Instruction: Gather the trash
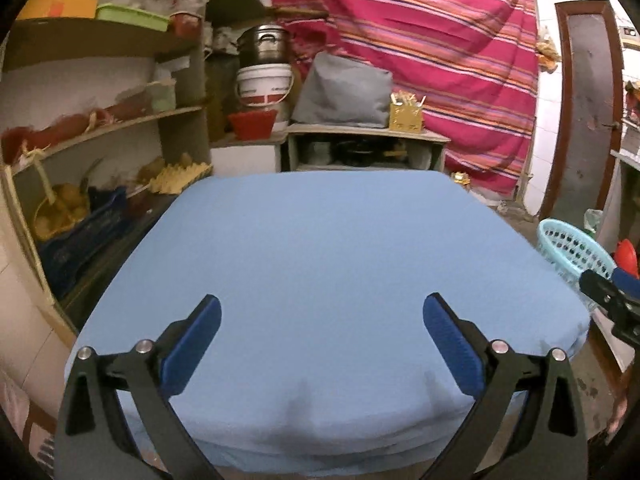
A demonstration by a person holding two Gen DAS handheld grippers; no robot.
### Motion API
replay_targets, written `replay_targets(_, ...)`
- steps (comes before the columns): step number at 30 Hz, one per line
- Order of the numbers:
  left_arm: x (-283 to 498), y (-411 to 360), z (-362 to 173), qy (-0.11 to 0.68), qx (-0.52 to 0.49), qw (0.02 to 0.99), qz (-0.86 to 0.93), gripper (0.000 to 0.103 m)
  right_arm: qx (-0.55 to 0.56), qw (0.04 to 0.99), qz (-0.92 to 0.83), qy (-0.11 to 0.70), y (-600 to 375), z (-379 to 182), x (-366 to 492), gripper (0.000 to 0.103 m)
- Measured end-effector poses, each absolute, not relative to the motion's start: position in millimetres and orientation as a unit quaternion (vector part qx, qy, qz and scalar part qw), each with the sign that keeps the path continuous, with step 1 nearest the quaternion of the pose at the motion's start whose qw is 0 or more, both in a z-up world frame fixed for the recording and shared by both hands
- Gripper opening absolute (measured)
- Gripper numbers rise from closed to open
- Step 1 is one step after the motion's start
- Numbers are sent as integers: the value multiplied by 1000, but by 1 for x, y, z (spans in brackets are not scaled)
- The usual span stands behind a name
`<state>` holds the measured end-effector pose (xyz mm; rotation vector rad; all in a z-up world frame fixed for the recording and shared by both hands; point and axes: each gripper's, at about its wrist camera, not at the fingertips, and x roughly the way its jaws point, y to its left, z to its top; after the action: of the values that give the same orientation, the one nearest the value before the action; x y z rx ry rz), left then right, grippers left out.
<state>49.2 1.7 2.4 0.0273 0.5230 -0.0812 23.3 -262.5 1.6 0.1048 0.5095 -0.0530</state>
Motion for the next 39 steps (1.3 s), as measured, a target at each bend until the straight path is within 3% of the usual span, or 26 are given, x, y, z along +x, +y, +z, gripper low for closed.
replay_targets(39, 34, 4, -14, 200, 35, 979, -6, 99, 12, 983, -31, 181, -244, 2, 5, 99)
